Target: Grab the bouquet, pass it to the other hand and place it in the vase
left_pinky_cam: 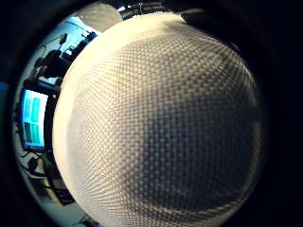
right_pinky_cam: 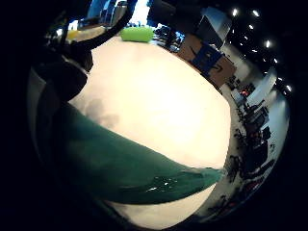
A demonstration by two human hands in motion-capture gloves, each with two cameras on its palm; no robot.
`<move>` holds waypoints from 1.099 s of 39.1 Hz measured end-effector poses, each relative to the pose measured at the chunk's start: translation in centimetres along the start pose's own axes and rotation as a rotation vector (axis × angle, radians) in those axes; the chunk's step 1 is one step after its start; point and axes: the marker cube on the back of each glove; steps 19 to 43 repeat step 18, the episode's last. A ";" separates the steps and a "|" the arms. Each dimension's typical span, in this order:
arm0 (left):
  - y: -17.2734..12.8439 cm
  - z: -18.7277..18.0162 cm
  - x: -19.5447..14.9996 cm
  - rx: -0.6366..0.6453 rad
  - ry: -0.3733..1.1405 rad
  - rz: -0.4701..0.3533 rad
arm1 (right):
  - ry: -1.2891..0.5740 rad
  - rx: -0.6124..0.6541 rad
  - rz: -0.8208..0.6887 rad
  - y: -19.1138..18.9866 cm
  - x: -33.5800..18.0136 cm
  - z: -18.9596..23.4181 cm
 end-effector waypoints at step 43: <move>2.4 -1.4 0.8 -0.102 0.101 0.008 | -0.018 0.208 0.002 -3.6 -0.8 1.4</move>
